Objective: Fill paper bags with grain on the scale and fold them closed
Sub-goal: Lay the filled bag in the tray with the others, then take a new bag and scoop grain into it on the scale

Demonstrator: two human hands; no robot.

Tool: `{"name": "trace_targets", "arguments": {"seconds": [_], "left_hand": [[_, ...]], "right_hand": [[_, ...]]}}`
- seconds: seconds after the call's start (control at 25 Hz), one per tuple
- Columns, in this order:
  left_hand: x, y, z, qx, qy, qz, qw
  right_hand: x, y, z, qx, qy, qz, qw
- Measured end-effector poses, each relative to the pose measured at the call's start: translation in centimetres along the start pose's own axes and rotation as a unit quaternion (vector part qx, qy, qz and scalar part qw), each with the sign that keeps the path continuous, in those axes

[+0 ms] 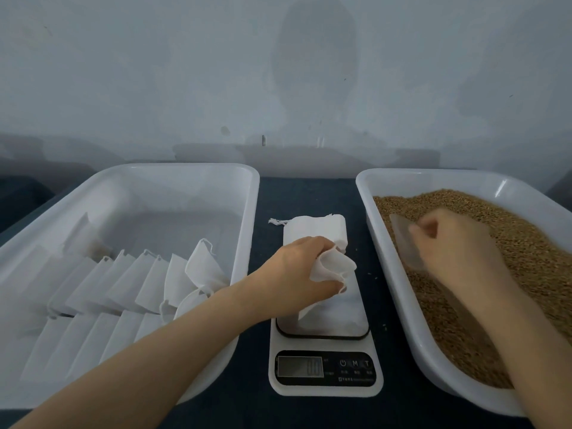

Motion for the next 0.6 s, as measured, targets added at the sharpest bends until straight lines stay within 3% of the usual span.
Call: {"name": "trace_targets", "arguments": {"seconds": [0.08, 0.16, 0.28, 0.4, 0.6], "left_hand": [[0.4, -0.3, -0.1, -0.005, -0.017, 0.007, 1.0], [0.4, -0.4, -0.2, -0.004, -0.022, 0.015, 1.0], [0.4, -0.4, 0.0, -0.007, -0.023, 0.031, 0.999], [0.3, -0.4, 0.0, -0.008, -0.024, 0.034, 0.999], [0.5, -0.5, 0.1, -0.012, -0.031, 0.038, 0.999]], "right_hand": [[2.8, 3.8, -0.5, 0.116, -0.142, 0.129, 0.975], [4.4, 5.6, -0.1, 0.167, -0.219, 0.18, 0.944], [4.0, 5.8, -0.2, 0.179, -0.195, 0.227, 0.937], [3.6, 6.2, -0.6, 0.194, -0.168, 0.179, 0.95], [0.4, 6.2, -0.7, 0.211, -0.027, 0.143, 0.967]]}}
Point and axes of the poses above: each hand's wrist, its own z-axis away from the middle knuckle, its own x-axis out of the palm, y = z × x, the point moved 10 cm from there along -z, towards the middle knuckle, and after that the axes turned 7 degrees about -y, right-handed, at the moved point
